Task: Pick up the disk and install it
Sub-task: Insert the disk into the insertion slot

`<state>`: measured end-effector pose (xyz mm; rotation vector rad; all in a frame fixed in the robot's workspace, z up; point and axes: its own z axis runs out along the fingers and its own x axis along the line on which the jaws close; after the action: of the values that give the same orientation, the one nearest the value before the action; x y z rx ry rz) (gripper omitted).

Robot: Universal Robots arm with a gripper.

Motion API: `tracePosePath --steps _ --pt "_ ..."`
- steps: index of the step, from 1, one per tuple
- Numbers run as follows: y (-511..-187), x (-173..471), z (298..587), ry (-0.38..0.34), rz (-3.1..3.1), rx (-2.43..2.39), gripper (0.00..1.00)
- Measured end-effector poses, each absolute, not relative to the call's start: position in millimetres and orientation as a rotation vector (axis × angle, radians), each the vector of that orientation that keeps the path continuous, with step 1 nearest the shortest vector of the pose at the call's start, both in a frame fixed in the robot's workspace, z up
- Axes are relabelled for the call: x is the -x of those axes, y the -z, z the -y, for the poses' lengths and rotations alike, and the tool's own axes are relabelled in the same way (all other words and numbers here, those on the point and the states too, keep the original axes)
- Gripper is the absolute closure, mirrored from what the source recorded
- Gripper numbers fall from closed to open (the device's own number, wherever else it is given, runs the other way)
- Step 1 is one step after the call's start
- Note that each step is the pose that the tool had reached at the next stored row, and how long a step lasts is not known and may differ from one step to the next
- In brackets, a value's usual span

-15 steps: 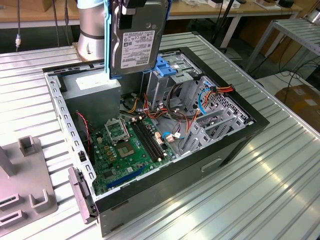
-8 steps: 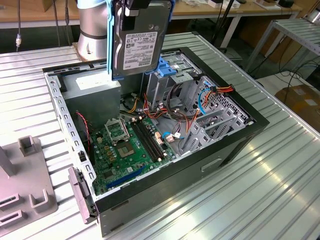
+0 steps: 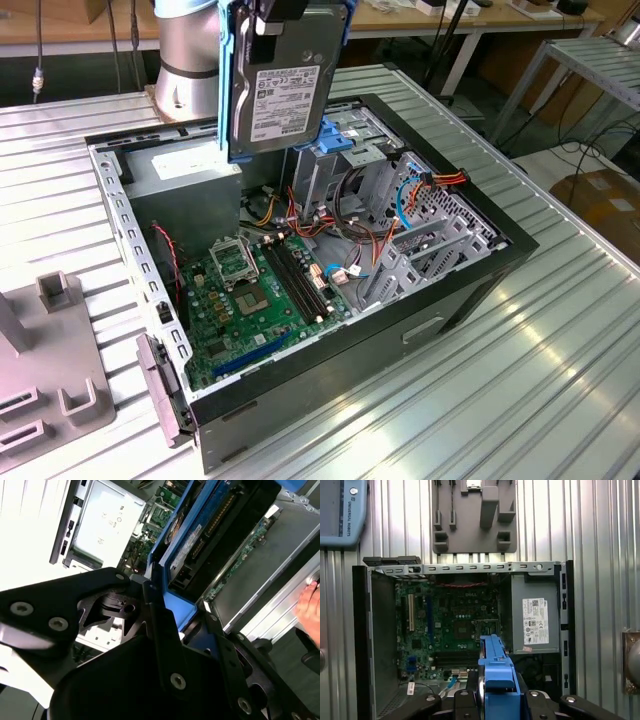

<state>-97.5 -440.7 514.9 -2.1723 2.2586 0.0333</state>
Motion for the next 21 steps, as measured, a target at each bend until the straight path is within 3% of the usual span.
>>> tracePosePath --steps 21 --pt "-513 90 453 -0.033 -2.259 2.172 0.63"
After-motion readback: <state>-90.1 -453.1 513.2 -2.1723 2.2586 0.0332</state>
